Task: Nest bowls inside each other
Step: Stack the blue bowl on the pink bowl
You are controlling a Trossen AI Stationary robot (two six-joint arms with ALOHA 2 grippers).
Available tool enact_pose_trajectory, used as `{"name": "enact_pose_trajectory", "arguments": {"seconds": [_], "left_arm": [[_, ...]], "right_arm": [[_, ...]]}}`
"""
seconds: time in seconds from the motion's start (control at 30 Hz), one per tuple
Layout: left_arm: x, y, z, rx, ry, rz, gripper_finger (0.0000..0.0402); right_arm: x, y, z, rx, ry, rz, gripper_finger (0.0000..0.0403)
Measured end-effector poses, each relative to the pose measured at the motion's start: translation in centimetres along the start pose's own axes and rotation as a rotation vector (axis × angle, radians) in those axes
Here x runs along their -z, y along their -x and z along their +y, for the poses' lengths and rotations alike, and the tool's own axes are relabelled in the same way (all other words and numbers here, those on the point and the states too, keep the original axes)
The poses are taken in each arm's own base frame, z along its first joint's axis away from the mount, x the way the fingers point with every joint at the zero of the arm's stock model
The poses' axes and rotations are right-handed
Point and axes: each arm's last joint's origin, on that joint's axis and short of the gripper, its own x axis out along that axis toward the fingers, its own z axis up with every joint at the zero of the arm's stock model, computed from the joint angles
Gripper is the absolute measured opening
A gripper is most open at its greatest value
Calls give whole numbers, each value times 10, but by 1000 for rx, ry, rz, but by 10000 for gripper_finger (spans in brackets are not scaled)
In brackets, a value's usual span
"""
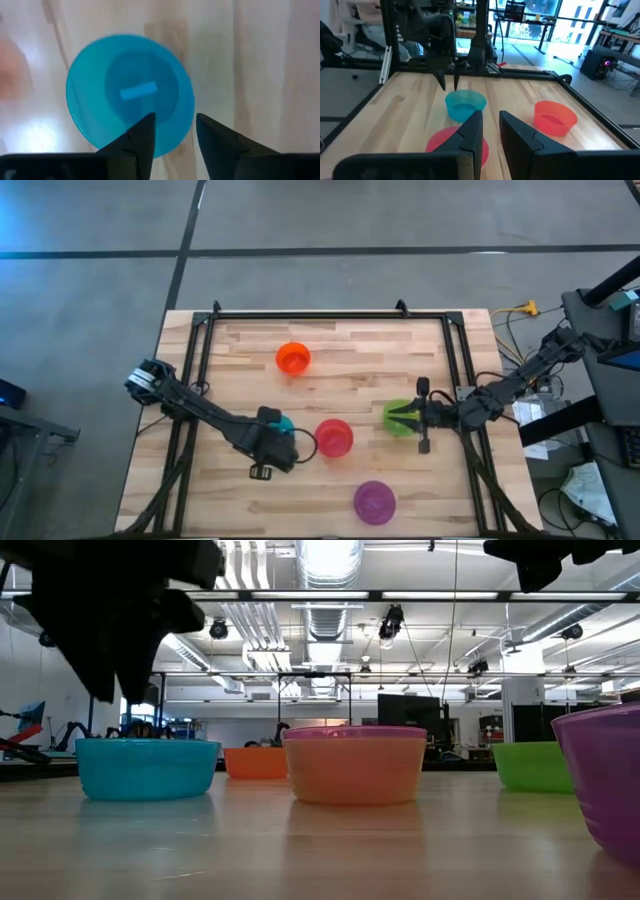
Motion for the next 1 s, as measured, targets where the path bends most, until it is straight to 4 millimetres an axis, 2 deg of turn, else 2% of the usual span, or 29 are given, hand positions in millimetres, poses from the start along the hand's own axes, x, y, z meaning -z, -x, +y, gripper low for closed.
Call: {"name": "enact_pose_trajectory", "arguments": {"seconds": [0.17, 0.37, 0.67, 0.8, 1.0], "left_arm": [[9, -12, 4, 6, 19, 43, 127], [10, -28, 12, 112, 63, 62, 128], [8, -31, 17, 123, 86, 43, 126], [5, -34, 15, 160, 88, 6, 108], [10, -45, 14, 183, 88, 7, 58]], "right_arm": [[-1, -2, 2, 0, -13, 4, 59], [-1, -5, 3, 0, -43, 15, 59], [3, -8, 6, 1, -59, 37, 59], [3, -8, 6, 1, -66, 37, 57], [3, -8, 6, 1, -74, 38, 58]]}}
